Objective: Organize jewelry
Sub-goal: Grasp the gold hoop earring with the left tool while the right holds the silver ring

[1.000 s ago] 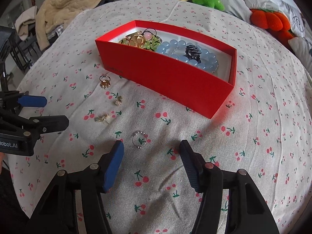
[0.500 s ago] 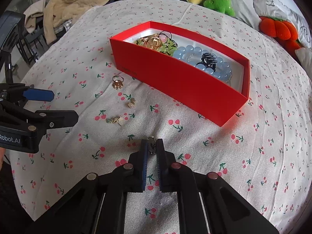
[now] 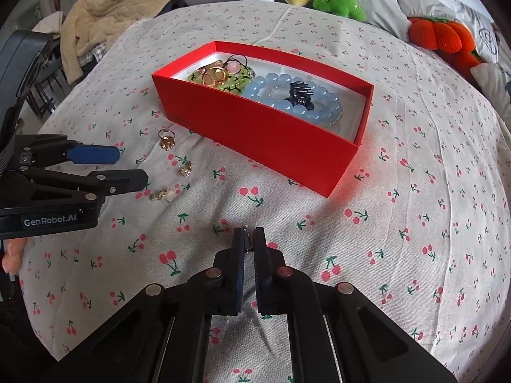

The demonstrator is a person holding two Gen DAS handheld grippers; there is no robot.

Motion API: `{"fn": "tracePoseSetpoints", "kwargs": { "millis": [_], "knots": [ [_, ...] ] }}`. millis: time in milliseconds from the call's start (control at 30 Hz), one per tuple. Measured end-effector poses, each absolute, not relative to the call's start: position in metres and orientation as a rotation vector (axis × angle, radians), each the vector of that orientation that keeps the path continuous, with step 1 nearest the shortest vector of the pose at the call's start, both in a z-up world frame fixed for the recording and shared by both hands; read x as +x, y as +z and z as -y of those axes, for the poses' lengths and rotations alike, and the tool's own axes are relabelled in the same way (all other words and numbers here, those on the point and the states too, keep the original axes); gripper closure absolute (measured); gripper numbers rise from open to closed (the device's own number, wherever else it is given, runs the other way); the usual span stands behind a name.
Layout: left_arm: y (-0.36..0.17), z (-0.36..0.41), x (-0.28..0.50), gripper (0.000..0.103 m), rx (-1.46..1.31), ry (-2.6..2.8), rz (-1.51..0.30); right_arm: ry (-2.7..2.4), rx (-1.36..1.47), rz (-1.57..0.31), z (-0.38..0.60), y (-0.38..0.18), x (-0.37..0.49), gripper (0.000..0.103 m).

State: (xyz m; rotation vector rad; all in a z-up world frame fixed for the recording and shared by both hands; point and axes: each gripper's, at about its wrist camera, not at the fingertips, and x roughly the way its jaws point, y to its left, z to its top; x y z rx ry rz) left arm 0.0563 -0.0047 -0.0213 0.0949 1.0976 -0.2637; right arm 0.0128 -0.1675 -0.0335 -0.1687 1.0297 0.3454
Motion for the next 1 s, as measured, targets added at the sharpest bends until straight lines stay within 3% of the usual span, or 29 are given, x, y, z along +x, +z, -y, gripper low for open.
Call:
{"fn": "tracePoseSetpoints", "kwargs": {
  "millis": [300, 367, 433, 500, 867, 900, 1000],
  "knots": [
    [-0.027, 0.022, 0.066, 0.063, 0.193, -0.328, -0.988, 0.354, -0.149, -1.031, 0.178, -0.034, 0.012, 0.093],
    [-0.027, 0.025, 0.068, 0.067, 0.198, -0.332, -0.975, 0.373, -0.146, -1.037, 0.179, -0.035, 0.011, 0.086],
    [-0.027, 0.026, 0.069, 0.081, 0.197, -0.336, -0.968, 0.388, -0.14, -1.039, 0.179, -0.035, 0.01, 0.066],
    [-0.026, 0.028, 0.069, 0.092, 0.199, -0.33, -0.965, 0.396, -0.14, -1.036, 0.178, -0.034, 0.008, 0.057],
    [-0.023, 0.014, 0.066, 0.097, 0.134, -0.295, -1.007, 0.36, -0.215, -1.008, 0.174, -0.037, 0.01, 0.057],
    [-0.023, 0.013, 0.065, 0.097, 0.129, -0.292, -1.009, 0.358, -0.227, -1.006, 0.173, -0.037, 0.01, 0.06],
    [-0.022, 0.007, 0.065, 0.097, 0.108, -0.283, -1.022, 0.37, -0.263, -1.008, 0.167, -0.037, 0.01, 0.084]
  ]
}}
